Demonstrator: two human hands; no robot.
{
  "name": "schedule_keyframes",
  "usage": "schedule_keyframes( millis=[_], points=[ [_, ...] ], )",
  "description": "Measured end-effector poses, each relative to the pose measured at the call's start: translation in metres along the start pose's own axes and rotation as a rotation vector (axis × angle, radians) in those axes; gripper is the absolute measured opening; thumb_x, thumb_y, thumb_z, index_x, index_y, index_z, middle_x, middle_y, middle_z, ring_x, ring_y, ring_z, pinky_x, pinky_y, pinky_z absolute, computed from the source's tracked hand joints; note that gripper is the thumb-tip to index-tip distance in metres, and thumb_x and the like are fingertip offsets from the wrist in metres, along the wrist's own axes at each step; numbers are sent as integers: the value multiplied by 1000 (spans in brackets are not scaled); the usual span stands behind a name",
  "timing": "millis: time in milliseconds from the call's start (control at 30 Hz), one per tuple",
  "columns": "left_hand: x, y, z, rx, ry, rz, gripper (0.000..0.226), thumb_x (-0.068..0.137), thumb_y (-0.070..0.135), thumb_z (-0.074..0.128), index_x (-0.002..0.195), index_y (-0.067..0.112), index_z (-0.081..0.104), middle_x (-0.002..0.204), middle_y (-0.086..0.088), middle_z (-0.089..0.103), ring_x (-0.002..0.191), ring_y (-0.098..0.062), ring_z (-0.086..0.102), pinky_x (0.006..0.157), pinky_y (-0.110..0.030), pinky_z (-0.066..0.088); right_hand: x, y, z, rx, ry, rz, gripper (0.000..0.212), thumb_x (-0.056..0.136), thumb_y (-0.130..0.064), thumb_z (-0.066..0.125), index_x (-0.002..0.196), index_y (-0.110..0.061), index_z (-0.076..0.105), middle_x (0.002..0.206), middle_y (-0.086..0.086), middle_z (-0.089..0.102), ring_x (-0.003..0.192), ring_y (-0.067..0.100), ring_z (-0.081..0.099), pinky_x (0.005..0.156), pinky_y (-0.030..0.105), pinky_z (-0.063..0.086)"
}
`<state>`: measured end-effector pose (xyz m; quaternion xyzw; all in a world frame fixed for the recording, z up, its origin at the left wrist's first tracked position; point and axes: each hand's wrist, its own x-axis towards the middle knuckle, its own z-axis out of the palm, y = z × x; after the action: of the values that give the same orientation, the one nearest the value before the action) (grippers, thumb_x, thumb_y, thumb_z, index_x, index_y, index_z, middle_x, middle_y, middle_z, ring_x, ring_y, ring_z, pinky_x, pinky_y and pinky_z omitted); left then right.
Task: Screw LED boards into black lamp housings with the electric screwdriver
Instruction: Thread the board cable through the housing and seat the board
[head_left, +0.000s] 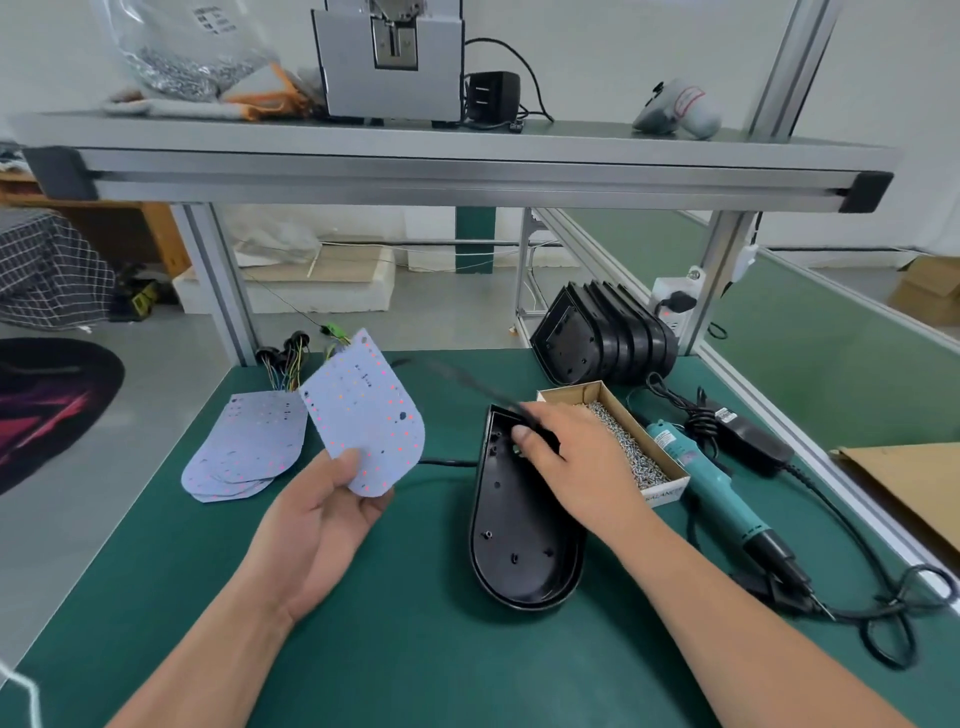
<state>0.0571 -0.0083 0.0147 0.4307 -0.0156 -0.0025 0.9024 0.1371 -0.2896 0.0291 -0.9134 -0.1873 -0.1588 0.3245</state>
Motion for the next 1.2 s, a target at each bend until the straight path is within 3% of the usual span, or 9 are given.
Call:
schedule_keyframes(
  millis=[133, 267, 433, 500, 567, 667, 867, 1033, 1200],
  points=[
    [-5, -3, 8, 121, -175, -46, 43, 102, 24, 63, 144, 15, 64, 154, -11, 58, 134, -26, 62, 106, -41, 55, -3, -4, 13, 20, 23, 16, 33, 105, -34, 61, 137, -24, 67, 105, 4, 68, 107, 28, 60, 90, 45, 52],
    [-12, -16, 15, 400, -238, -94, 51, 97, 33, 72, 144, 14, 64, 152, -12, 60, 141, -35, 56, 110, -44, 53, -3, -14, 30, 67, -92, 73, 42, 100, -41, 61, 142, -39, 62, 118, -3, 70, 115, 17, 61, 96, 36, 50],
    [-18, -22, 23, 705, -207, -66, 49, 82, 45, 73, 126, 22, 78, 147, 17, 53, 140, -10, 53, 119, -45, 41, 1, -28, 27, 340, -122, -88, 20, 100, -23, 53, 91, -38, 63, 82, -7, 63, 77, 10, 53, 70, 42, 52],
    [-18, -20, 24, 751, -197, -80, 48, 80, 44, 71, 120, 20, 80, 144, 18, 56, 137, -10, 55, 119, -47, 42, 4, -20, 22, 282, -102, -93, 11, 104, -31, 58, 104, -33, 69, 92, -8, 67, 87, 14, 61, 79, 39, 53],
    [-18, -20, 25, 792, -167, -76, 43, 80, 40, 70, 117, 23, 82, 141, 16, 59, 133, -11, 59, 118, -47, 44, 5, -11, 15, 184, -117, -10, 28, 97, -46, 66, 120, -30, 69, 105, -10, 65, 101, 6, 60, 90, 33, 50],
    [-20, -20, 27, 827, -162, -90, 38, 83, 33, 67, 118, 29, 82, 139, 13, 61, 128, -16, 62, 116, -48, 46, 1, -4, -1, 290, -97, 103, 32, 79, -61, 72, 98, -35, 70, 75, -12, 54, 67, -1, 47, 67, 25, 38],
    [-22, -20, 26, 776, -159, -88, 45, 76, 42, 70, 117, 29, 80, 132, 3, 69, 121, -22, 67, 113, -51, 49, -4, 6, -26, 649, -26, 155, 24, 88, -44, 74, 84, -21, 71, 68, 0, 63, 58, 12, 47, 55, 24, 39],
    [-24, -20, 27, 731, -168, -44, 44, 77, 43, 73, 118, 30, 81, 136, 3, 68, 125, -24, 65, 111, -44, 51, -10, -2, -13, 376, -313, 166, 2, 90, -35, 76, 90, -36, 77, 79, -13, 76, 64, 1, 62, 63, 20, 47],
    [-25, -21, 29, 868, -123, 18, 33, 81, 34, 71, 112, 35, 82, 129, 15, 66, 110, -11, 66, 98, -36, 52, -10, -12, -9, 238, -331, 60, 10, 88, -31, 75, 97, -34, 78, 78, -14, 70, 71, 2, 59, 71, 28, 50]
  ],
)
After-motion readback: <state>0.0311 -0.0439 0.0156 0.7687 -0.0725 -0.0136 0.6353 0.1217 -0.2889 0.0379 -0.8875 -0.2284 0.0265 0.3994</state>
